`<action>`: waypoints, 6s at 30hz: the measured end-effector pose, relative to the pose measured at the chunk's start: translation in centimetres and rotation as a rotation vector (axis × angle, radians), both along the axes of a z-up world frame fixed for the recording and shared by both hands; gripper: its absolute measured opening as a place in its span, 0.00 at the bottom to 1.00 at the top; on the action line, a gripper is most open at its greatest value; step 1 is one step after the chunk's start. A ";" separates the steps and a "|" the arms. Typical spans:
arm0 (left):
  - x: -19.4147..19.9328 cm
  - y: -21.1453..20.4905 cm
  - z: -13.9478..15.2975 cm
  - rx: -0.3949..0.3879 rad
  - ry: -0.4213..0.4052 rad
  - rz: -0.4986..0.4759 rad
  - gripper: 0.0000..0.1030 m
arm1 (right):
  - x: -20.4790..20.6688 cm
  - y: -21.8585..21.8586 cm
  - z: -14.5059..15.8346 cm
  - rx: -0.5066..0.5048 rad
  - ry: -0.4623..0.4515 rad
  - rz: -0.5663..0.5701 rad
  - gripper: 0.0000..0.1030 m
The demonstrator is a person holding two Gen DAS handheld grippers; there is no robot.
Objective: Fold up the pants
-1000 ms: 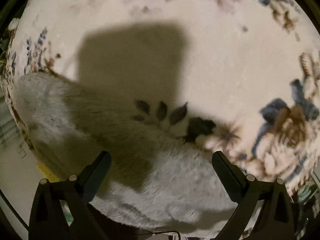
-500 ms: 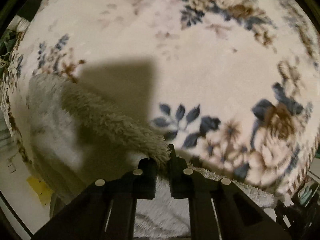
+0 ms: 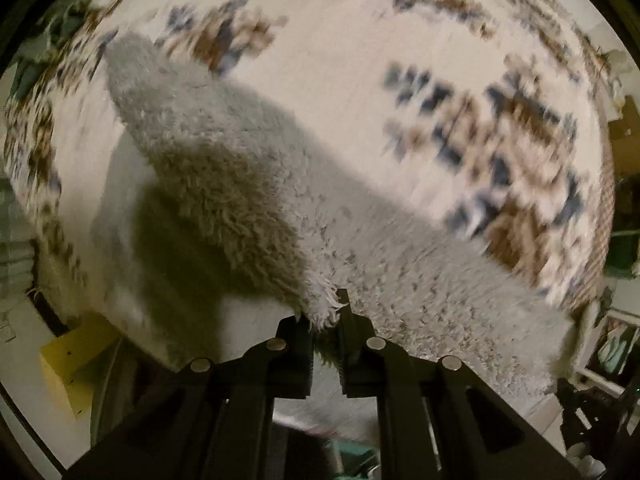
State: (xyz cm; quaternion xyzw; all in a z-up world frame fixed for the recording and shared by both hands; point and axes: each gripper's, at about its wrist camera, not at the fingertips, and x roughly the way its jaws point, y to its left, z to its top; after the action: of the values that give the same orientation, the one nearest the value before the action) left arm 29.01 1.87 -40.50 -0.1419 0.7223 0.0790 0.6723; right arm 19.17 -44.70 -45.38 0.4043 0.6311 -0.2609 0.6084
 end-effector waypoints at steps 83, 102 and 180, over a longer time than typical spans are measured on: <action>-8.0 17.8 -8.3 -0.160 -0.320 0.536 0.34 | -15.7 -16.0 -12.9 0.202 -0.340 -0.493 0.63; -9.2 18.5 -4.1 -0.124 -0.458 0.485 0.03 | -16.3 -13.7 -5.5 -0.002 -0.389 -0.337 0.05; -7.5 7.1 -11.8 -0.115 -0.112 0.035 0.54 | -1.7 21.9 -8.1 0.469 -0.184 0.761 0.47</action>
State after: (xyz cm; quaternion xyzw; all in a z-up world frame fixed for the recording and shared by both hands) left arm 21.49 8.96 -52.33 -0.1974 0.6842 0.0411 0.7009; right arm 17.44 -22.77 -53.43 0.2921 0.7199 0.1683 0.6067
